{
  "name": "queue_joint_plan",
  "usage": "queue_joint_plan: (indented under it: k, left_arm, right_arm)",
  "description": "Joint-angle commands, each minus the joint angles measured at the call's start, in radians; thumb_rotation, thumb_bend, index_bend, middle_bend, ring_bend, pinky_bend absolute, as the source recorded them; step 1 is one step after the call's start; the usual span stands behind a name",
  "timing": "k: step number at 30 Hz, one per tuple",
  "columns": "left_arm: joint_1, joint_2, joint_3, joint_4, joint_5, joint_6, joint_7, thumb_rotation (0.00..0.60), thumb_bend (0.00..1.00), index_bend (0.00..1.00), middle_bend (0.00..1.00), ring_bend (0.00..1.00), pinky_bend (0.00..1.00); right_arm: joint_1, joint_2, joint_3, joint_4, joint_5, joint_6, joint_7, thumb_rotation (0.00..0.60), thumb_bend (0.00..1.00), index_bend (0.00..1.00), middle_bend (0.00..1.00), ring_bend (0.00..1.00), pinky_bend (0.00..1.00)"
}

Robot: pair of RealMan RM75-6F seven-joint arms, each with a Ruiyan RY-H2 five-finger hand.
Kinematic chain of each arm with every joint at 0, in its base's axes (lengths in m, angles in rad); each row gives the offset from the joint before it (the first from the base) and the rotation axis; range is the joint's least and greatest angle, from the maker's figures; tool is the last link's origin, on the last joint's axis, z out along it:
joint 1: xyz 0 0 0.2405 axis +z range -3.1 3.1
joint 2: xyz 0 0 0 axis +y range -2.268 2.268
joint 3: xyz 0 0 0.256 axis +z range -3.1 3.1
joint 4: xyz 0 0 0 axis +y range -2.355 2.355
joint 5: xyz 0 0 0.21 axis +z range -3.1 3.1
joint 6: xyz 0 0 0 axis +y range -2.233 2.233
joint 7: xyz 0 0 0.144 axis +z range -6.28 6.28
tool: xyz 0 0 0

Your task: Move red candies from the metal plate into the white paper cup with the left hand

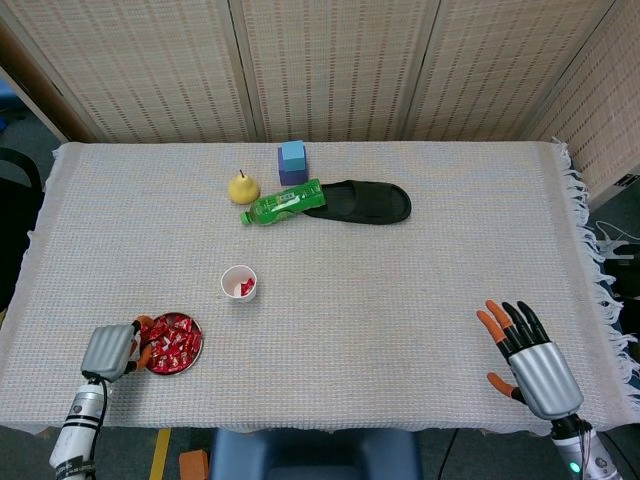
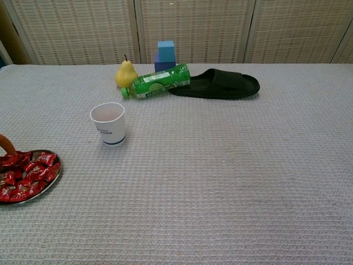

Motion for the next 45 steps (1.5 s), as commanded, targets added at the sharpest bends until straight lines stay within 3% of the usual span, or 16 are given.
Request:
queue_joint_plan:
  k: [1,7,16,25,35,45]
  left_arm:
    - [0.000,-0.002,-0.003,0.005,-0.004,-0.005,0.002,0.600,0.38,0.34,1.00,1.00,1.00]
    - [-0.003,-0.014,-0.018,0.031,-0.016,-0.014,0.000,0.600,0.37,0.34,1.00,1.00,1.00]
    - [-0.005,-0.025,-0.025,0.053,-0.019,-0.028,-0.009,0.600,0.38,0.46,1.00,1.00,1.00]
    - [-0.004,-0.031,-0.028,0.067,-0.021,-0.037,-0.011,0.600,0.38,0.49,1.00,1.00,1.00]
    - [-0.002,-0.018,-0.025,0.050,-0.020,-0.039,0.004,0.600,0.51,0.51,1.00,1.00,1.00]
    - [0.005,0.000,-0.027,0.002,0.030,0.017,0.022,0.600,0.52,0.52,1.00,1.00,1.00]
  right_arm:
    - [0.000,0.000,-0.001,-0.001,-0.001,-0.002,-0.002,0.600,0.06,0.00,0.00,0.00,0.00]
    - [0.001,0.003,-0.002,-0.005,0.002,-0.010,-0.007,0.600,0.06,0.00,0.00,0.00,0.00]
    - [0.001,0.004,-0.003,-0.009,0.005,-0.019,-0.012,0.600,0.06,0.00,0.00,0.00,0.00]
    - [0.001,0.006,-0.002,-0.014,0.008,-0.022,-0.016,0.600,0.06,0.00,0.00,0.00,0.00]
    - [0.000,0.006,-0.002,-0.014,0.008,-0.023,-0.016,0.600,0.06,0.00,0.00,0.00,0.00]
    - [0.000,0.006,-0.001,-0.015,0.010,-0.025,-0.017,0.600,0.06,0.00,0.00,0.00,0.00]
